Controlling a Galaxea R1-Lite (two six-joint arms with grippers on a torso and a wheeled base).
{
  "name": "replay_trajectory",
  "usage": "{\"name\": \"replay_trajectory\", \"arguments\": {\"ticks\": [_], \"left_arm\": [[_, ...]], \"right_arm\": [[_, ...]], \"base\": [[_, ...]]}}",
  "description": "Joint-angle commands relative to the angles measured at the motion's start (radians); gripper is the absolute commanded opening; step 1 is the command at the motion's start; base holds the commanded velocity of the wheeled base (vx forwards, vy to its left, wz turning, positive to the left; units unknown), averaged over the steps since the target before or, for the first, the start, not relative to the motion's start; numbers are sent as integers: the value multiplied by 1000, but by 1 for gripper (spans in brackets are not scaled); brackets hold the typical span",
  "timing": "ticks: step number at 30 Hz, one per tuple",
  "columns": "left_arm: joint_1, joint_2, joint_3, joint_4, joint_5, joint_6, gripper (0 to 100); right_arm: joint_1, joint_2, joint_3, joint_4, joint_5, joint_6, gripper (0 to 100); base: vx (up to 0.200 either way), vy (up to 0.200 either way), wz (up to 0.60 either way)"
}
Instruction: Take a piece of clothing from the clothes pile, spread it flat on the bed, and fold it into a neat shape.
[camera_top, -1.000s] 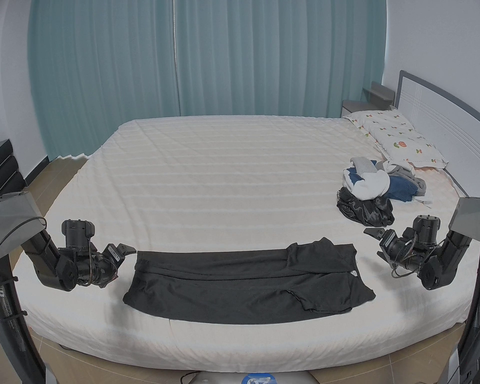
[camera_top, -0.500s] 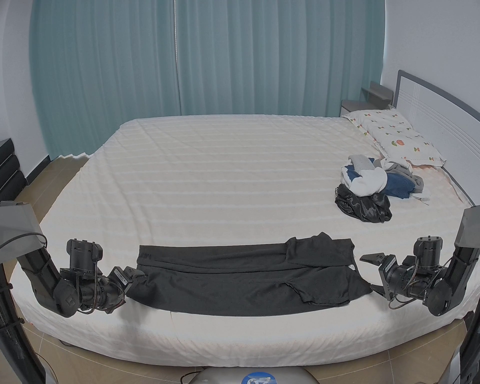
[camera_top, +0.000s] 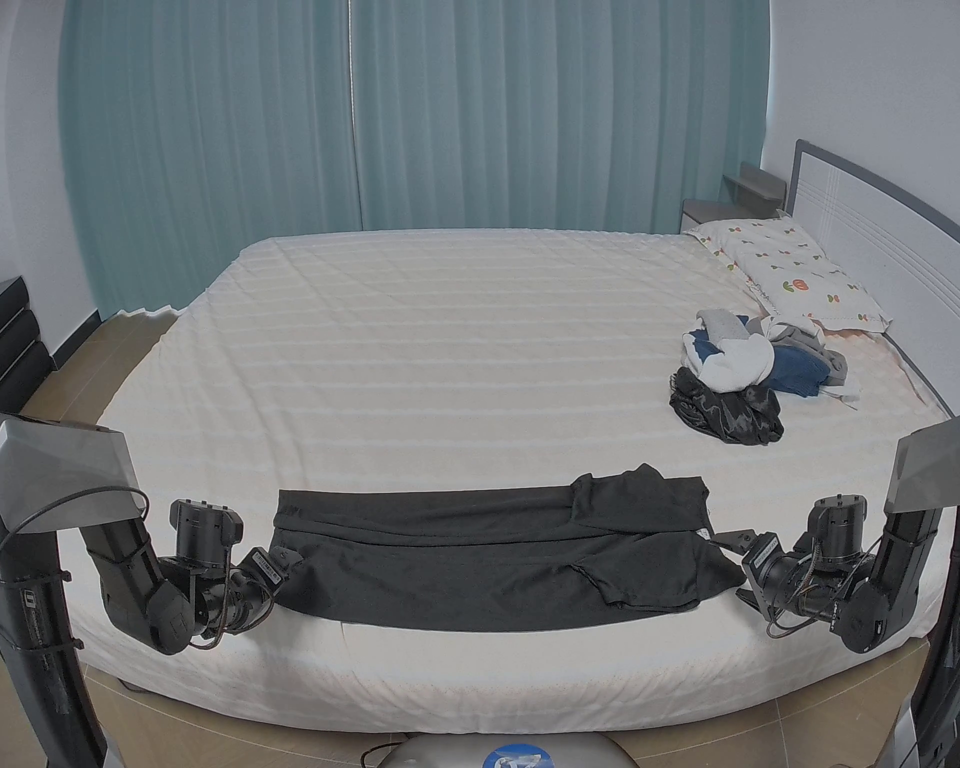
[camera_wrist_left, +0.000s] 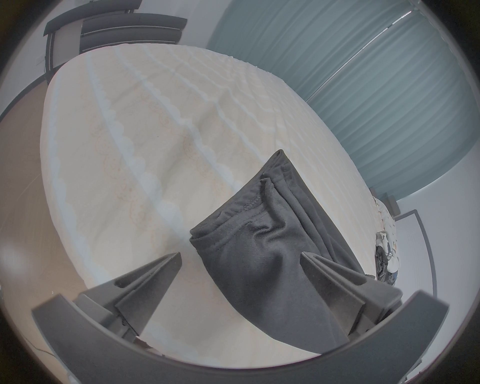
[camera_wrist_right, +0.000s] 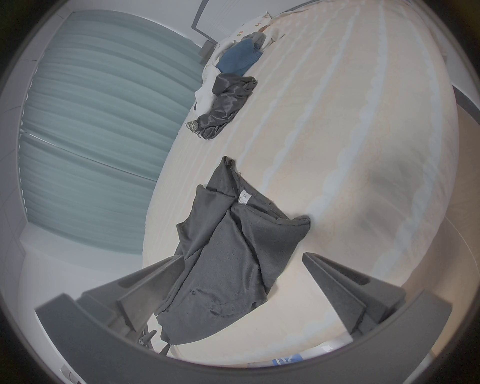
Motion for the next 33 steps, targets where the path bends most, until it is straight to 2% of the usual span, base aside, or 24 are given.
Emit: {"name": "replay_trajectory", "arguments": {"ticks": [1, 3, 4, 5, 10, 19, 25, 26, 33], "left_arm": [[-5, 31, -6, 0, 3, 3, 100], [-8, 36, -11, 0, 3, 9, 100], [-8, 36, -11, 0, 3, 9, 0], [-10, 41, -5, -2, 3, 54, 0], [-8, 41, 0, -2, 11, 63, 0], [-4, 39, 1, -11, 16, 58, 0], [-1, 38, 1, -11, 16, 55, 0], [1, 39, 1, -11, 16, 55, 0], [6, 34, 3, -11, 17, 46, 0]], "right_arm": [[16, 30, 29, -28, -11, -2, 100], [27, 35, 33, -35, -19, -4, 100], [27, 35, 33, -35, -19, -4, 100], [53, 59, 32, -40, -57, -5, 100], [93, 115, 21, -46, -114, -47, 100], [127, 208, -14, -173, -135, -59, 100], [130, 225, -48, -178, -135, -84, 100], [130, 230, -63, -178, -137, -85, 0], [131, 230, -45, -183, -142, -91, 0]], "base": [[0, 0, 0], [0, 0, 0], [0, 0, 0], [0, 0, 0], [0, 0, 0], [0, 0, 0], [0, 0, 0], [0, 0, 0], [0, 0, 0]]}}
